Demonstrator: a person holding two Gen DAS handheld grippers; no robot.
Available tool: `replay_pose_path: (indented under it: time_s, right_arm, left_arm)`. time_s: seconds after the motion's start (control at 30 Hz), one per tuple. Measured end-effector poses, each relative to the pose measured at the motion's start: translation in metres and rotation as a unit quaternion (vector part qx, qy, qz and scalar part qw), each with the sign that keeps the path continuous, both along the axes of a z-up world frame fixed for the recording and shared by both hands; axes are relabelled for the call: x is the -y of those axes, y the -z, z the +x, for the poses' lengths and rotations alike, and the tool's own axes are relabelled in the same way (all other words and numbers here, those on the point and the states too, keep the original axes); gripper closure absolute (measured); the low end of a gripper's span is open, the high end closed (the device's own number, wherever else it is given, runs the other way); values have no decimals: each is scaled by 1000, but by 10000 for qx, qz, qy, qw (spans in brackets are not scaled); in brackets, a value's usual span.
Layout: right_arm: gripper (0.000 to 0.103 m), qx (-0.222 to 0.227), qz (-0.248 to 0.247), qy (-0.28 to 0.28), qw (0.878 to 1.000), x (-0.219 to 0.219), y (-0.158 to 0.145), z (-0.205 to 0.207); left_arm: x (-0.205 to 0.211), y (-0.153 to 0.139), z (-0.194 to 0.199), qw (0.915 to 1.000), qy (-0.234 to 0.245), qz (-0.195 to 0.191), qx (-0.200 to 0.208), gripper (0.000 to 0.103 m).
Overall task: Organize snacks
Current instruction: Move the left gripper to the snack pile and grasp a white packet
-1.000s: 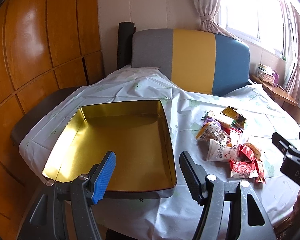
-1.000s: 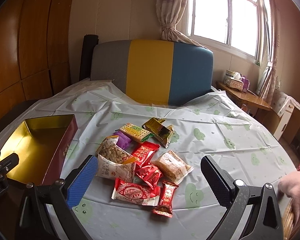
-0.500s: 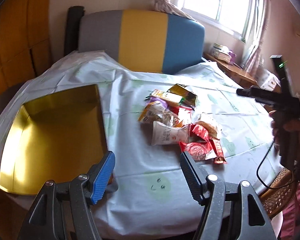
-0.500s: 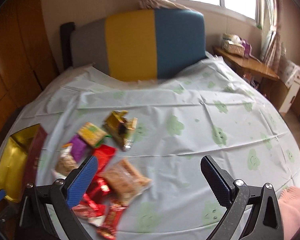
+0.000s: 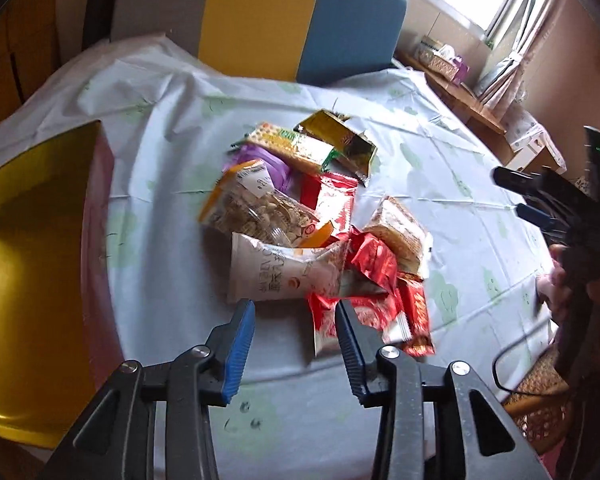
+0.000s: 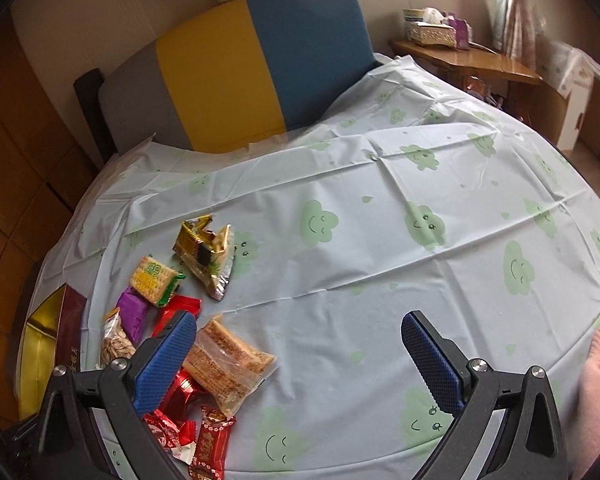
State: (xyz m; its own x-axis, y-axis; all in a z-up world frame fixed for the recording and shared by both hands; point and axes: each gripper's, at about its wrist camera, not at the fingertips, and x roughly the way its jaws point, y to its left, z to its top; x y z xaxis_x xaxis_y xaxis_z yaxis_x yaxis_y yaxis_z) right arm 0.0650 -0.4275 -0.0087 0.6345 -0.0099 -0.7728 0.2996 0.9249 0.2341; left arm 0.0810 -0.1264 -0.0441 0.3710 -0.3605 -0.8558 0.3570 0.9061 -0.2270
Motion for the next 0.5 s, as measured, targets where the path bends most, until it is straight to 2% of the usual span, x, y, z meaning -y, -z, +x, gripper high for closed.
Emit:
replay_pose_path:
  time_s: [0.03, 0.07, 0.1, 0.17, 0.27, 0.33, 0.4, 0.47, 0.5]
  right_arm:
    - [0, 18, 9, -39, 10000, -1, -1, -1]
    - [0, 29, 34, -72, 10000, -1, -1, -1]
    - [0, 34, 64, -96, 9999, -2, -1, -1]
    - [0, 55, 141, -149, 9998, -2, -2, -2]
    - [0, 79, 196, -169, 9996, 0, -3, -4]
    - [0, 101, 304, -196, 9993, 1, -3, -5]
    - [0, 109, 423, -213, 9988, 2, -3, -6]
    - [0, 118, 538, -243, 9982, 3, -2, -6]
    - [0, 123, 587, -254, 9979, 3, -2, -6]
  left_arm:
    - [3, 2, 4, 9999, -28, 127, 35, 56]
    - [5, 3, 8, 9998, -1, 187, 80, 51]
    - [6, 3, 13, 9997, 15, 232, 104, 39]
    - [10, 7, 28, 9995, 26, 322, 49, 31]
    - [10, 14, 46, 9994, -112, 307, -56, 31]
    - [9, 21, 53, 9993, -185, 205, -233, 35]
    - [9, 27, 52, 9986, -79, -77, -508, 45]
    - [11, 25, 45, 9988, 23, -91, -475, 49]
    - [11, 22, 38, 9987, 122, -138, -467, 55]
